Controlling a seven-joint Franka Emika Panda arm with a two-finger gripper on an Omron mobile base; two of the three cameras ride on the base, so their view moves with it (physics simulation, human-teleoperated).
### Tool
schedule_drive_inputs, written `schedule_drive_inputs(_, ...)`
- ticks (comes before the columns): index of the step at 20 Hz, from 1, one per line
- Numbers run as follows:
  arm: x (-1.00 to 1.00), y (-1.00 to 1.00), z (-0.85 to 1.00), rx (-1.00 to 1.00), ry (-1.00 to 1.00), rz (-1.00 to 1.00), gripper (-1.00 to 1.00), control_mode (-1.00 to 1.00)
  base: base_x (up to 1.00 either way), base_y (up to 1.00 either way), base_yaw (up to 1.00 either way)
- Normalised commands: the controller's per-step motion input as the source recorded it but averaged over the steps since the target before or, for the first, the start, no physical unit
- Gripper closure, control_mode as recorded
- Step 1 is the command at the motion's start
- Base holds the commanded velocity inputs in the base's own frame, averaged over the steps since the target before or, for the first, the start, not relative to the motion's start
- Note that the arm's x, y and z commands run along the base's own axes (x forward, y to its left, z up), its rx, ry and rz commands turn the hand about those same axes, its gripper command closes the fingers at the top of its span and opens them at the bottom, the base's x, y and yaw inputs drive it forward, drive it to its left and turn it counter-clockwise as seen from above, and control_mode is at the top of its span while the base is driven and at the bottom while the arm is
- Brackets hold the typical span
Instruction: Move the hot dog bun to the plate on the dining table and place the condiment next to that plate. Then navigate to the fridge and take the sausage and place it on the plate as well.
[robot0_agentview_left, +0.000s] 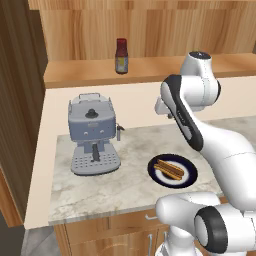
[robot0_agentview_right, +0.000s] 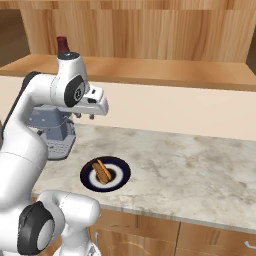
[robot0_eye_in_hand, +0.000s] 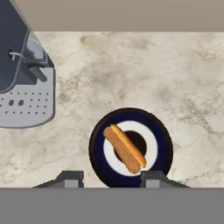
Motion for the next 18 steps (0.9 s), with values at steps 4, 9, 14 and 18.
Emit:
schedule_drive_inputs(4,-0.02,0.00,-0.09,0.00,0.00,0.00,-1.00,-1.00,0.00,0.00,0.00)
schedule_drive_inputs(9,-0.36,-0.01,-0.61,0.00,0.02,0.15,-1.00,-1.00,0.00,0.00,0.00)
schedule_drive_inputs(14,-0.21,-0.05,-0.67,0.00,0.17,0.20,-1.00,-1.00,0.00,0.00,0.00)
schedule_drive_inputs(18,-0.10,-0.17,-0.69,-0.04,0.20,0.20,-1.00,-1.00,0.00,0.00,0.00)
